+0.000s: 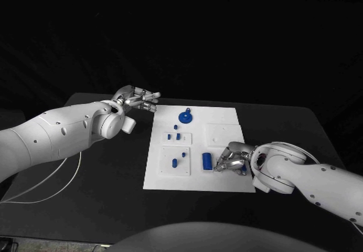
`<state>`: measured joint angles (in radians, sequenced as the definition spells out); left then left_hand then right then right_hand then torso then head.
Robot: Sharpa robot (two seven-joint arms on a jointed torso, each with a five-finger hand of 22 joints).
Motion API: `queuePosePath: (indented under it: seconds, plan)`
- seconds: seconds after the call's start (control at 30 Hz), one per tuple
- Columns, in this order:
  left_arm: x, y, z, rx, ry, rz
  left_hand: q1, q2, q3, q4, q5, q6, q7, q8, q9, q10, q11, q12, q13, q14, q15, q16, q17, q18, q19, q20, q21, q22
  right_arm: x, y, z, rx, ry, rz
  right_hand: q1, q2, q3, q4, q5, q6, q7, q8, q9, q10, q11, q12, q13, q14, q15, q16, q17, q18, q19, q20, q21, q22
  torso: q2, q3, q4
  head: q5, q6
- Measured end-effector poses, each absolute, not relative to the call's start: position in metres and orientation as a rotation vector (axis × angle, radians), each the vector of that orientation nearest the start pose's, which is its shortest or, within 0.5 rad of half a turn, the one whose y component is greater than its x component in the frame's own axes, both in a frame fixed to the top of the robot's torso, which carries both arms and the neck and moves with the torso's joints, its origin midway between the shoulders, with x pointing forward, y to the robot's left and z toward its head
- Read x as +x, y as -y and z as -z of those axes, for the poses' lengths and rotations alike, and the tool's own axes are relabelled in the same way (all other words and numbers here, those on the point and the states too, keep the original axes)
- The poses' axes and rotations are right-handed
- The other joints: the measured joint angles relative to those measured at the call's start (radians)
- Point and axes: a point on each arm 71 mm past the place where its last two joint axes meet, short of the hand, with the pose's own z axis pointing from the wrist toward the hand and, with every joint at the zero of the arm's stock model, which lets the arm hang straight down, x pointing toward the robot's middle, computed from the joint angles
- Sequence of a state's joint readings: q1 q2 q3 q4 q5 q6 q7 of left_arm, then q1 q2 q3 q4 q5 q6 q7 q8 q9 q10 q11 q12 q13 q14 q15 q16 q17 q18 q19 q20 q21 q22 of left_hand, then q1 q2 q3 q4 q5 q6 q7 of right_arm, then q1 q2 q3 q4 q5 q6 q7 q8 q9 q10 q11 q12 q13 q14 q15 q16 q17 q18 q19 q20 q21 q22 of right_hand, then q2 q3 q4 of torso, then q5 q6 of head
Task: Assemble the parts on the task board
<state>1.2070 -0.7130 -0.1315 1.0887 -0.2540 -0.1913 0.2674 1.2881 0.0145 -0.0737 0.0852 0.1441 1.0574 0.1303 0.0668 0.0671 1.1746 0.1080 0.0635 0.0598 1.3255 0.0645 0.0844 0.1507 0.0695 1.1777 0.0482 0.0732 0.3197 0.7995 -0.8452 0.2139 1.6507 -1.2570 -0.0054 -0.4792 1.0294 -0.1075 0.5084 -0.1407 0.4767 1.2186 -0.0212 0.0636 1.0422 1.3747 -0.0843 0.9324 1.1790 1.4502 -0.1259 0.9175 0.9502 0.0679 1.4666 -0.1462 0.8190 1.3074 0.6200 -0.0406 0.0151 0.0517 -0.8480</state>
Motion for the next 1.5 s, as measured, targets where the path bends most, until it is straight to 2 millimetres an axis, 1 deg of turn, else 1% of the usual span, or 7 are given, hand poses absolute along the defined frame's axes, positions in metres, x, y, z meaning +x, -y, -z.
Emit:
queuePosePath:
  seconds: [0.17,0.43,0.53,0.67,0.87,1.0,1.5]
  plan:
    - [0.546,-0.274,0.233,-0.947,-1.619,1.156,0.0,0.0,0.0,0.0,0.0,0.0,0.0,0.0,0.0,0.0,0.0,0.0,0.0,0.0,0.0,0.0,0.0,0.0,0.0,0.0,0.0,0.0,0.41,0.189,0.285,0.274,-2.264,-0.606,0.002,0.001,-0.095,0.026,0.021,0.005,-0.005,0.0,-0.027,0.002,-0.002,0.0,0.002,0.0,0.0,0.0,0.0,0.0,0.0,0.0,0.0,0.0,0.0,0.0005,-0.0001,-0.002,0.004]
    - [0.546,-0.276,0.234,-0.948,-1.618,1.151,0.0,0.0,0.003,0.003,0.0,0.0,0.0,0.0,0.0,0.0,0.0,0.0,0.0,0.0,0.0,0.0,0.0,0.0,0.0,0.0,0.0,-0.002,0.421,0.199,0.266,0.31,-2.21,-0.623,0.016,-0.003,-0.132,0.047,0.011,0.005,-0.005,0.0,-0.061,0.002,-0.002,0.0,0.002,0.0,0.0,0.0,0.0,0.0,0.0,0.0,0.0,0.0,0.0,0.0003,0.0,-0.009,0.01]
    - [0.547,-0.275,0.234,-0.948,-1.618,1.152,0.0,0.0,0.003,0.003,0.0,0.0,0.0,0.0,0.0,0.0,0.0,0.0,0.0,0.0,0.0,0.0,0.0,0.0,0.0,0.0,0.0,-0.002,0.427,0.21,0.26,0.332,-2.194,-0.603,0.027,-0.003,-0.15,0.06,-0.021,-0.004,0.002,0.0,-0.145,0.0,0.0,0.0,0.002,0.0,0.0,0.0,0.0,0.0,0.0,0.0,0.0,0.0,-0.001,-0.0007,0.0001,-0.014,0.013]
    - [0.547,-0.274,0.234,-0.947,-1.62,1.154,0.0,0.0,0.003,0.003,0.0,0.0,0.0,0.0,0.0,0.0,0.0,0.0,0.0,0.0,0.0,0.0,0.0,0.0,0.0,0.0,0.0,-0.002,0.437,0.229,0.259,0.365,-2.188,-0.545,0.043,0.005,-0.186,0.074,-0.068,-0.018,0.014,0.0,-0.322,-0.008,0.008,0.0,0.001,0.0,0.0,0.0,0.0,0.0,0.0,0.0,0.0,0.0,-0.001,-0.0013,0.0009,-0.02,0.016]
    - [0.547,-0.274,0.234,-0.947,-1.62,1.153,0.0,0.0,0.003,0.003,0.0,0.0,0.0,0.0,0.0,0.0,0.0,0.0,0.0,0.0,0.0,0.0,0.0,0.0,0.0,0.0,0.0,-0.003,0.44,0.249,0.261,0.353,-2.21,-0.445,0.066,-0.018,-0.178,0.125,-0.231,-0.018,0.028,0.0,-0.417,-0.013,0.013,-0.005,-0.008,0.0,0.007,0.0,0.004,0.0,-0.002,0.005,0.0,0.0,0.0,-0.0009,0.0014,-0.026,0.018]
    - [0.546,-0.274,0.234,-0.947,-1.621,1.152,0.0,0.0,0.003,0.003,0.0,0.0,0.0,0.0,0.0,0.0,0.0,0.0,0.0,0.0,0.0,0.0,0.0,0.0,0.0,0.0,0.0,-0.003,0.44,0.258,0.261,0.313,-2.227,-0.377,0.067,-0.05,-0.146,0.167,-0.31,-0.018,0.029,0.0,-0.431,-0.01,0.016,-0.005,-0.009,0.0,0.007,0.0,0.009,0.0,0.0,0.007,0.0,0.0,0.0,-0.0004,0.0003,-0.029,0.017]
    - [0.546,-0.274,0.234,-0.947,-1.622,1.154,0.0,0.0,0.003,0.003,-0.006,0.0,0.0,0.0,0.0,0.0,0.0,0.0,0.0,0.0,0.0,0.0,0.0,0.0,0.0,0.0,0.0,-0.004,0.435,0.261,0.27,0.213,-2.278,-0.237,0.06,-0.074,-0.154,0.231,-0.353,-0.011,0.028,0.0,-0.408,-0.01,0.016,-0.005,-0.01,0.0,0.007,0.0,0.018,0.0,0.0,0.007,0.0,0.0,0.001,0.0005,0.0012,-0.033,0.013]
